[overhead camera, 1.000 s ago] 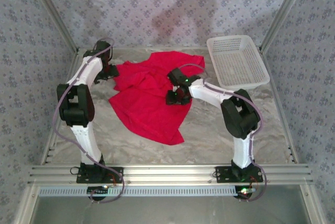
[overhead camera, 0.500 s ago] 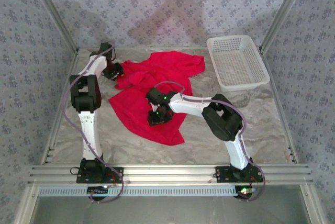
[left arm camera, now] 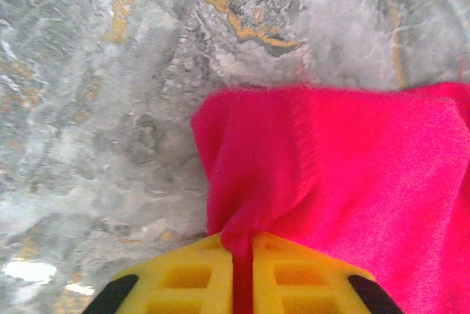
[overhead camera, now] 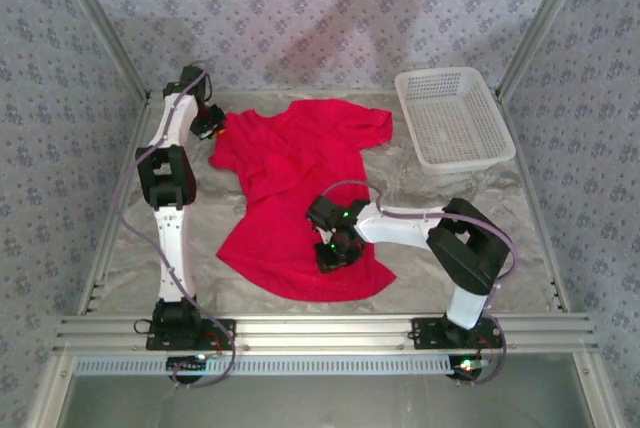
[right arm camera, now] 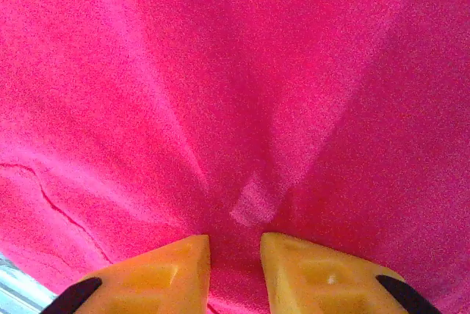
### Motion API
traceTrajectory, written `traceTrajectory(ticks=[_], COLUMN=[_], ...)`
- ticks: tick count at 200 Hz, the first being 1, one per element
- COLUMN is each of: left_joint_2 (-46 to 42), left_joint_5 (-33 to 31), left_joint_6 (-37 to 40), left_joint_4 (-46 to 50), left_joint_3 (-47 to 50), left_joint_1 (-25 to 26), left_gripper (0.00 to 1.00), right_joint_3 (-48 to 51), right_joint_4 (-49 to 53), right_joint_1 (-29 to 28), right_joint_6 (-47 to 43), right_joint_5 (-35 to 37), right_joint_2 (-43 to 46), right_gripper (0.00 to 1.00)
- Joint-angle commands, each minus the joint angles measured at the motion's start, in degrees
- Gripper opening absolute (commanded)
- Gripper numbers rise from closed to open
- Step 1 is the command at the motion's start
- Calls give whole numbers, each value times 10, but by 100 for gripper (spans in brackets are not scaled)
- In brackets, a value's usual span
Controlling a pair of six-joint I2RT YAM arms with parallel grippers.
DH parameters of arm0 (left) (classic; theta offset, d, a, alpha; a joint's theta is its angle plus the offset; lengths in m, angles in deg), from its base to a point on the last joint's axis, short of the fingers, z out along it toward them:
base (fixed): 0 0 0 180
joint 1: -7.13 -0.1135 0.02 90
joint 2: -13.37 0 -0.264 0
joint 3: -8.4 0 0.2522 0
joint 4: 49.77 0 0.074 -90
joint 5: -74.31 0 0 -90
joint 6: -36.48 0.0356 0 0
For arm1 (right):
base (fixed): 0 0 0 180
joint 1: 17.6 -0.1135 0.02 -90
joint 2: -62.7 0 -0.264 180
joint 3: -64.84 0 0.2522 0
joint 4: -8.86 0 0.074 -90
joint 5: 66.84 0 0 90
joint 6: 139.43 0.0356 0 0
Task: Fold the inside-out t-shirt
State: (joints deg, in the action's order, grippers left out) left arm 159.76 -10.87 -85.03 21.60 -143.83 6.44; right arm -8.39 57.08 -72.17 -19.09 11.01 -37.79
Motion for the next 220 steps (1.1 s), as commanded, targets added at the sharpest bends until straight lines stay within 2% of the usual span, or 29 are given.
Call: traceTrajectory(ticks=[1,8,19,42,54,76,87,99,125,142,180,220], left_joint_2=[-72,-97,-151,-309,-390,-518,-568,-605,-644,-654,-649,-656], left_joint_5=[-89,-126,-183,-221,-203,-98,-54,-41,-31,-29,-27,-20], left_joint_6=[30,34,37,43,32,8,0,-12,-30,-49,-56,-60], left_joint_4=[38,42,37,-54,-98,-181,-227,-247,-271,-289,-294,-299], left_joint_3=[22,45,102,322,435,626,704,764,840,874,897,902], left_joint_1=[10,17,31,65,78,103,124,158,235,263,270,271], left_gripper=[35,47,57,60,60,57,56,56,54,53,51,51], right_joint_3=[-21,-30,-28,10,27,45,64,91,129,137,109,80], right_joint_4=[95,89,72,27,18,52,67,84,113,102,81,75], right_joint_1=[6,4,-1,-25,-36,-49,-51,-50,-46,-44,-46,-40], right_joint_6=[-7,-2,6,14,16,34,52,91,163,179,194,195], right_joint_5=[69,79,80,82,84,119,141,151,183,187,204,192], right_joint_2=[12,26,49,95,107,116,133,159,201,207,174,119], right_gripper=[31,33,38,44,46,46,46,46,47,47,47,45])
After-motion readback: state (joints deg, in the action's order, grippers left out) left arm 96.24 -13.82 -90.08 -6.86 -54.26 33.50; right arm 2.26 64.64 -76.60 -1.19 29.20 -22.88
